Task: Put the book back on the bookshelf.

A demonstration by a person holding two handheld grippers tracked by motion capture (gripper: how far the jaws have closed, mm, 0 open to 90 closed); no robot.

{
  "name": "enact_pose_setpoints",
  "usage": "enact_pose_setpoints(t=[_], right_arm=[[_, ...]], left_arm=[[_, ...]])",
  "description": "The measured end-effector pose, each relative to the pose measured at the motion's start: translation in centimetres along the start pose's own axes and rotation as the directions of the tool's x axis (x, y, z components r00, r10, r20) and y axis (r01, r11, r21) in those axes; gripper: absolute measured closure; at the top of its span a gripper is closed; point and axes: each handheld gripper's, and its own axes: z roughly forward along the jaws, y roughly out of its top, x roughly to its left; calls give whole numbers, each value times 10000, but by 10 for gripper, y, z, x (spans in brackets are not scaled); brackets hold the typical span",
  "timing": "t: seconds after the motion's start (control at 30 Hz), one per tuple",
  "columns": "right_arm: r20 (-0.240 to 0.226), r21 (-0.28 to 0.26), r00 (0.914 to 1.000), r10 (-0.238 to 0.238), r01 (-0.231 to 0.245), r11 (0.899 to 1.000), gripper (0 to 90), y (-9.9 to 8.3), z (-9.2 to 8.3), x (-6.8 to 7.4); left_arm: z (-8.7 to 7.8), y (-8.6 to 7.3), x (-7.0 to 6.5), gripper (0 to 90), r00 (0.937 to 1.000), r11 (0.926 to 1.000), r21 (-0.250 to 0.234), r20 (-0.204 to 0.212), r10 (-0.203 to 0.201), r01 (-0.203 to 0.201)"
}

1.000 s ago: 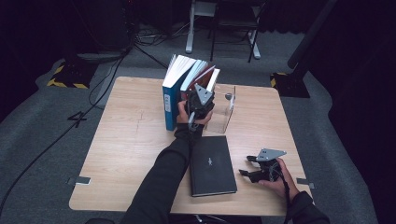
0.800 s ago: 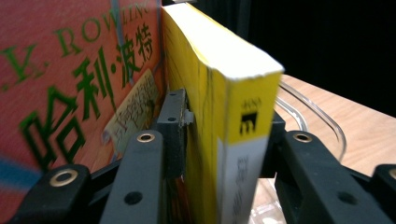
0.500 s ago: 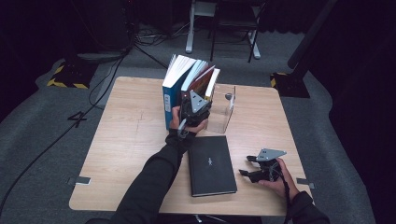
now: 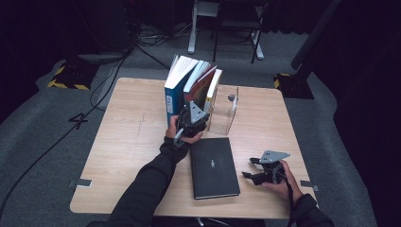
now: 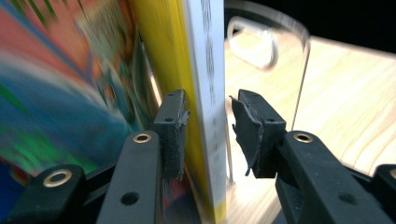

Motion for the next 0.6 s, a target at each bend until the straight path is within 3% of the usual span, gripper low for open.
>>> enact_pose_setpoints(t=[0.13, 0.3, 0.37, 0.6], right_arm=[[3, -2, 10000, 5, -5, 10000, 297, 0, 0, 0], [-2, -13, 10000, -7, 7, 10000, 296, 0, 0, 0], [-2, -13, 10000, -5, 5, 10000, 296, 0, 0, 0], [11, -20, 10000, 5, -5, 10000, 296, 0, 0, 0]], left_arm=[[8, -10, 2, 651, 9999, 9987, 492, 10, -116, 115], [15, -22, 0, 690, 9999, 9940, 1083, 92, 140, -149], [16, -23, 1, 698, 9998, 9942, 1077, 178, 39, -58], [21, -19, -2, 709, 9996, 9929, 1158, 179, 233, -252]])
